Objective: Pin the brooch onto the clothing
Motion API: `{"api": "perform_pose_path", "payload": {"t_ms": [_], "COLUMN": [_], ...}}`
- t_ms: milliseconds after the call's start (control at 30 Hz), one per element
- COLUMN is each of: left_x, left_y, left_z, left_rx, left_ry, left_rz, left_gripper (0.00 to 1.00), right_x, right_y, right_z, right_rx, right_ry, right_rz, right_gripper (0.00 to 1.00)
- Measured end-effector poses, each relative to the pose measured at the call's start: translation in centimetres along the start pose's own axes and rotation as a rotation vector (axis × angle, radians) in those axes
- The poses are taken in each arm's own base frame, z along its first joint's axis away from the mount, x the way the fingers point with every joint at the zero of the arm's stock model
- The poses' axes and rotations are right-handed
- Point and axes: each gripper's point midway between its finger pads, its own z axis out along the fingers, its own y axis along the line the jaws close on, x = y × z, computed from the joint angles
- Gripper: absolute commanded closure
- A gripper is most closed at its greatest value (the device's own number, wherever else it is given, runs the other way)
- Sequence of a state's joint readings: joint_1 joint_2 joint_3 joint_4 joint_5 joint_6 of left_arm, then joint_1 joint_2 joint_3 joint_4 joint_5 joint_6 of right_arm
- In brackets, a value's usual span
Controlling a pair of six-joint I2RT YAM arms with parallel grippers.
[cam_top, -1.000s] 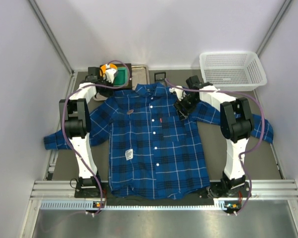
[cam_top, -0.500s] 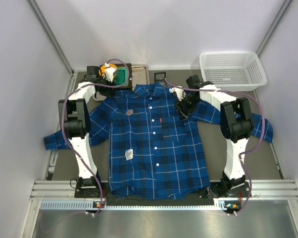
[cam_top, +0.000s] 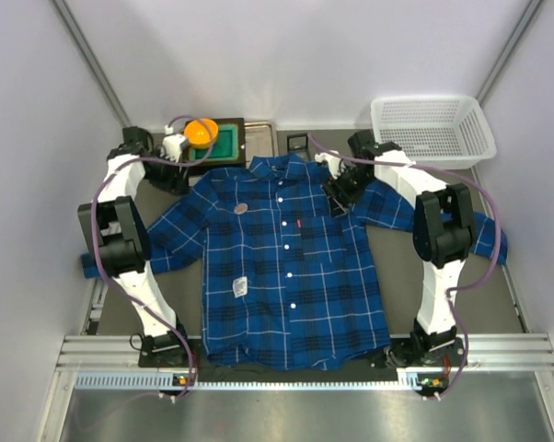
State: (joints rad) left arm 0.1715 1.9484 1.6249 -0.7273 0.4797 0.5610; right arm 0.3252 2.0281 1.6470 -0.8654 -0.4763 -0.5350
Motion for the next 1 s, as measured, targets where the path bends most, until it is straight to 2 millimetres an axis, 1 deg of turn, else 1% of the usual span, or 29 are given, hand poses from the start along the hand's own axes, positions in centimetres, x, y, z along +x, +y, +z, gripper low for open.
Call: {"api": "perform_pose_path", "payload": {"t_ms": [100,200,267,333,433,467,500,567,600,633,700,800,833,867,900,933,967,1000], "left_x": [3.5,6.2,7.7,8.9,9.9,10.0,10.0,9.8,9.6,9.4,8.9,8.0,7.8,7.6,7.3,7.3,7.3,7.3], "left_y": [2.3,4.1,4.3,4.0,3.6,3.5,3.5,3.4,3.5,3.6,4.1,5.6,6.3,7.0,8.7,8.8,9.0,9.0], "left_z": [-0.8,-0.9,-0.3,0.4,1.3,1.5,1.7,1.9,2.0,2.0,2.1,2.4,2.4,2.4,2.4,2.4,2.2,1.8], "left_rx": [-0.026,-0.037,-0.016,0.016,0.065,0.081,0.093,0.111,0.115,0.114,0.093,0.018,-0.019,-0.054,-0.144,-0.151,-0.161,-0.163], "left_ry": [0.063,0.114,0.153,0.189,0.222,0.225,0.226,0.221,0.217,0.213,0.199,0.173,0.168,0.164,0.158,0.158,0.157,0.156], "left_rz": [-0.048,-0.072,-0.075,-0.082,-0.085,-0.085,-0.084,-0.087,-0.088,-0.091,-0.108,-0.137,-0.147,-0.158,-0.190,-0.196,-0.194,-0.196], "left_gripper": [0.30,0.37,0.40,0.41,0.56,0.63,0.83,0.97,1.00,1.00,1.00,1.00,0.79,0.66,0.47,0.43,0.31,0.29], "right_x": [1.0,1.9,2.2,2.4,3.3,3.6,4.0,4.6,5.0,5.3,5.4,5.5,5.6,5.6,5.6,5.6,5.6,5.6], "right_y": [0.6,1.3,1.4,1.5,1.4,1.4,1.4,1.3,1.2,1.1,0.9,0.4,0.3,0.2,0.2,0.2,0.2,0.2], "right_z": [0.5,0.8,1.0,1.1,1.4,1.5,1.7,2.0,2.2,2.3,2.4,2.3,2.3,2.3,2.3,2.3,2.3,2.3], "right_rx": [-0.025,-0.046,-0.051,-0.052,-0.049,-0.049,-0.048,-0.046,-0.045,-0.043,-0.038,-0.020,-0.015,-0.011,-0.005,-0.005,-0.005,-0.003], "right_ry": [0.024,0.048,0.055,0.061,0.084,0.093,0.103,0.123,0.134,0.144,0.147,0.151,0.153,0.153,0.155,0.155,0.155,0.154], "right_rz": [0.015,0.028,0.027,0.024,0.020,0.020,0.021,0.023,0.026,0.031,0.034,0.036,0.037,0.039,0.045,0.045,0.046,0.050], "right_gripper": [0.37,0.38,0.38,0.39,0.41,0.42,0.42,0.43,0.44,0.45,0.45,0.46,0.46,0.46,0.46,0.46,0.46,0.46]}}
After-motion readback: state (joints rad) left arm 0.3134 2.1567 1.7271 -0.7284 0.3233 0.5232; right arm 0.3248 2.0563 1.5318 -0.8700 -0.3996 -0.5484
